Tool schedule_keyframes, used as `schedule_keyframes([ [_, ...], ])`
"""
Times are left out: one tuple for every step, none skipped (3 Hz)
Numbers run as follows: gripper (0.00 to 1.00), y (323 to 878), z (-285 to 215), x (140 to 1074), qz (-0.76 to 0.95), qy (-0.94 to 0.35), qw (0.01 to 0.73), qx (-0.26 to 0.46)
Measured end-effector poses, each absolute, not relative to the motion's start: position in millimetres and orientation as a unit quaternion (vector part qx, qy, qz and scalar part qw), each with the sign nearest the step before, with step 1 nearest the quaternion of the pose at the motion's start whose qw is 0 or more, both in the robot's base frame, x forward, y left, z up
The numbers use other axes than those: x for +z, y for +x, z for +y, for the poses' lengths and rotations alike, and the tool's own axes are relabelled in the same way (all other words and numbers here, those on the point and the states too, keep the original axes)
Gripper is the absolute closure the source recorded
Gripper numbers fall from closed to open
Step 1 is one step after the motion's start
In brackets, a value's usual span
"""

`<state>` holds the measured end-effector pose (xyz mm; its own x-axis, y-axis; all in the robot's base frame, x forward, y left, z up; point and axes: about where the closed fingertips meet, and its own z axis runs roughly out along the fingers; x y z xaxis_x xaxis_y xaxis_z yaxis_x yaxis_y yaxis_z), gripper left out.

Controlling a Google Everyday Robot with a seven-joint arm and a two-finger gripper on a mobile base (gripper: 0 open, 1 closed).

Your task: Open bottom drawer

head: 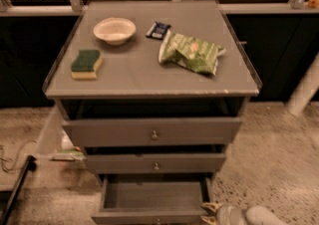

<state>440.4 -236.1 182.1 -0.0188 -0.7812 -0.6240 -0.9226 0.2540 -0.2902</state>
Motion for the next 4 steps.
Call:
schedule_keyframes([
  [1.0, 438.1, -236.3, 184.4, 0.707, -0.602, 0.358, 0.099],
  [0.81, 438.1, -236.2, 184.4, 0.707, -0.602, 0.358, 0.099],
  [0.58, 438.1, -236.2, 184.4, 0.707, -0.602, 0.358, 0.099],
  [0.34, 438.1, -236.2, 184.3, 0.707, -0.602, 0.358, 0.099],
])
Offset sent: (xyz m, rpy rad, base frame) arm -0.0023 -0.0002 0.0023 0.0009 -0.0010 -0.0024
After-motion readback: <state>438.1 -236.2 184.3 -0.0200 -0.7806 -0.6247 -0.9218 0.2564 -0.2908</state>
